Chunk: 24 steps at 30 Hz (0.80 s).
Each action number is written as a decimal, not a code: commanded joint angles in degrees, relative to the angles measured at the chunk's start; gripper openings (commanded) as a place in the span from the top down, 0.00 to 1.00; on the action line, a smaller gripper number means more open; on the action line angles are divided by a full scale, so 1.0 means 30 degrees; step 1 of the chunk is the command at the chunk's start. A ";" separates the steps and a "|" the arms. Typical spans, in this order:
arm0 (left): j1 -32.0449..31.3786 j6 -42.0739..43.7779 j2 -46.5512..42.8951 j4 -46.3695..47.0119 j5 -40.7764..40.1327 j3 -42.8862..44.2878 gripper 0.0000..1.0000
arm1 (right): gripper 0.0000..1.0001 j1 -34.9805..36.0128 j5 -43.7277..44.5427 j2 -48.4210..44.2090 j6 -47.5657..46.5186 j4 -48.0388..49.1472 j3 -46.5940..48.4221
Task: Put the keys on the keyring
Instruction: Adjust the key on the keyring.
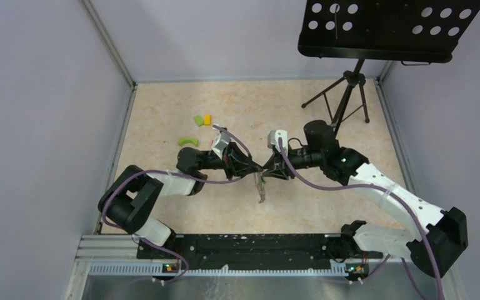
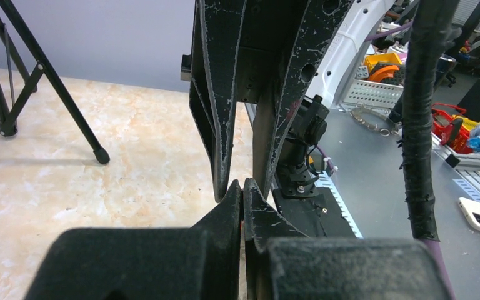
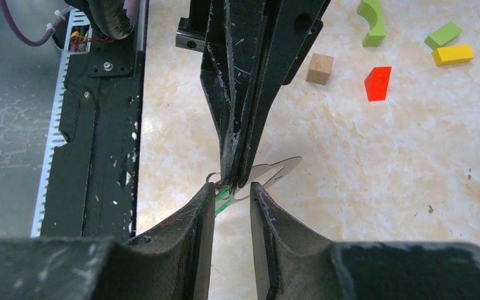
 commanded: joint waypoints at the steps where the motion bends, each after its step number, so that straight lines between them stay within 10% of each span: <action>1: 0.0063 -0.0282 -0.0399 0.5138 -0.0529 -0.0102 1.00 | 0.74 -0.0125 0.0042 0.0234 0.0155 0.0928 -0.0169; 24: 0.0082 -0.0198 -0.0354 0.5153 -0.0708 -0.0149 1.00 | 0.84 -0.0133 -0.0129 0.0649 0.0608 0.1305 -0.0247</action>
